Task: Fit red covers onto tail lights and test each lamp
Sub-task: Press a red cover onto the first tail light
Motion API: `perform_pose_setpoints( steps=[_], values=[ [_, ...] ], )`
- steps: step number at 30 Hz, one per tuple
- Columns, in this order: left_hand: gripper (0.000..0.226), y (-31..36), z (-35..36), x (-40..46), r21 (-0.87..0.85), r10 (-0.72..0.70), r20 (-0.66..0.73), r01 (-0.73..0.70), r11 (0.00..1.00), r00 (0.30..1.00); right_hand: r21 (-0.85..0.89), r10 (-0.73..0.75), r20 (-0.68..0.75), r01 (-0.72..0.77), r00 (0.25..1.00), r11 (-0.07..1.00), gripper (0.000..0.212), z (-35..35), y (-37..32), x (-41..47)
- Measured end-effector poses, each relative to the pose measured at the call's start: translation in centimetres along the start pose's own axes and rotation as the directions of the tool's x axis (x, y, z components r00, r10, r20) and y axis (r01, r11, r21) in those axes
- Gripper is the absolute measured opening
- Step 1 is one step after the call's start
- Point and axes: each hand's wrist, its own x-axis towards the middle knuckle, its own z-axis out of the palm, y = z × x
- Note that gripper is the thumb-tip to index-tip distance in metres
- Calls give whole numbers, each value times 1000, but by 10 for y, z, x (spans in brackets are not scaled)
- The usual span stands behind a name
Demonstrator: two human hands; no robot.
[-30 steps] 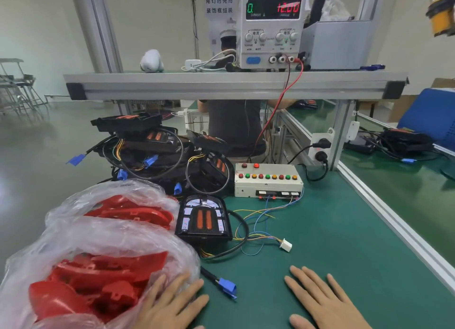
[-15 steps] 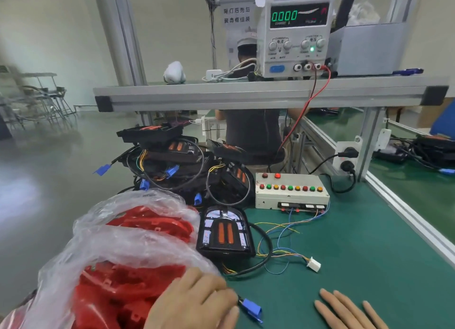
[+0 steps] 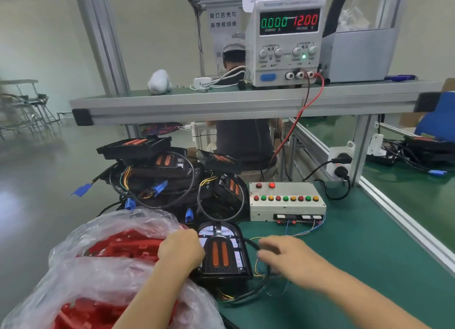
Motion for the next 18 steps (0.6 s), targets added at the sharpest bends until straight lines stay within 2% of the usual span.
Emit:
perform_pose_setpoints(
  steps=[2, 4, 6, 8, 11, 14, 16, 18],
  values=[
    [33, 1, 1, -4, 11, 8, -36, -8, 1000, 999, 213, 143, 35, -148, 989, 966, 21, 24, -7, 24],
    [32, 4, 1, -10, 36, 10, -66, -8, 999, 998, 410, 261, 83, -272, 962, 871, 24, 45, -10, 34],
    [31, 7, 2, -16, 40, 19, -98, -15, 999, 995, 597, 332, 110, -330, 937, 731, 25, 57, -8, 37],
    [27, 7, 0, -25, 33, 34, -122, -30, 999, 992, 704, 335, 166, -349, 928, 618, 16, 50, -9, 27],
    [17, 9, -1, -44, -79, 83, -171, -98, 992, 982, 786, 251, 150, -270, 956, 557, 11, 39, -3, -3],
    [19, 18, -9, -66, -191, 144, -313, -211, 959, 939, 852, 189, 5, -103, 982, 514, 21, 29, 5, -38],
    [27, 29, -16, -86, -308, 226, -471, -399, 863, 853, 904, 217, -67, -33, 974, 427, 21, 26, 13, -53],
    [34, 29, -23, -100, -421, 262, -594, -572, 704, 760, 928, 265, -158, 52, 951, 368, 17, 11, 24, -68]
  ],
)
